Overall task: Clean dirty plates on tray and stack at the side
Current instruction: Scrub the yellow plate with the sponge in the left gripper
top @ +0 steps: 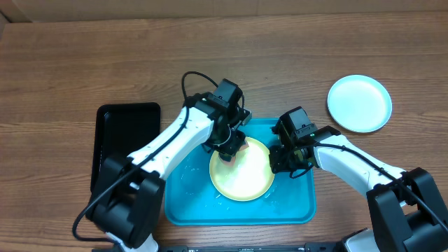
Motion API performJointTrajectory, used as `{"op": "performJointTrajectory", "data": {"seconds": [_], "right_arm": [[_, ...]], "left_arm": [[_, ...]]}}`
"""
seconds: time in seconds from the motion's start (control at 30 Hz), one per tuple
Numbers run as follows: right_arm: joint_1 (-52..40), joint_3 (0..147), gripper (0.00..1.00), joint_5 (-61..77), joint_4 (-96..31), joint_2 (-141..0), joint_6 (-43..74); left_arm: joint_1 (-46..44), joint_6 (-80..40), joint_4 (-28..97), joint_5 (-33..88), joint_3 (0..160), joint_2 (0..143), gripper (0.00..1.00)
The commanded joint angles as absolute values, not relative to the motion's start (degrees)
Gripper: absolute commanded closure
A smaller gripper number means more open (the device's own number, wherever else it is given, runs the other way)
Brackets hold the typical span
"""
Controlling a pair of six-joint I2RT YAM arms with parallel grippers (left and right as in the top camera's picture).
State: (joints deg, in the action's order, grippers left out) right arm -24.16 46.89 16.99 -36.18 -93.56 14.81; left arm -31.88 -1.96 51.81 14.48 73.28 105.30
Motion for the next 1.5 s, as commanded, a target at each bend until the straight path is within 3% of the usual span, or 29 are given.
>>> {"op": "performJointTrajectory", "data": {"seconds": [0.0, 0.27, 0.53, 0.8, 1.13, 1.47], "right_arm": [[-24.4, 48.1, 0.96, 15.0, -36.1, -93.7, 15.0], [-24.4, 48.1, 0.96, 15.1, -36.7, -93.7, 15.0], [-24.4, 48.1, 0.96, 15.3, -36.7, -93.7, 15.0], [-24.4, 48.1, 0.96, 15.5, -37.1, -93.7, 15.0], [-24.4, 48.1, 0.96, 15.5, -38.2, -93.7, 15.0], [-24.4, 48.1, 0.96, 15.5, -38.3, -93.7, 15.0]], "left_arm": [[-33.6, -3.7, 51.7, 16.1, 74.0, 109.5, 0.96], [-34.9, -10.3, 51.8, 12.2, 74.0, 115.9, 0.96], [-38.9, -0.1, 52.6, 26.8, 74.0, 116.2, 0.96], [-41.6, 3.2, 53.4, 26.0, 74.1, 116.2, 0.96], [-35.7, -16.3, 54.6, -5.1, 74.1, 116.2, 0.96], [-34.4, -23.1, 55.0, -28.3, 74.1, 116.2, 0.96]]}}
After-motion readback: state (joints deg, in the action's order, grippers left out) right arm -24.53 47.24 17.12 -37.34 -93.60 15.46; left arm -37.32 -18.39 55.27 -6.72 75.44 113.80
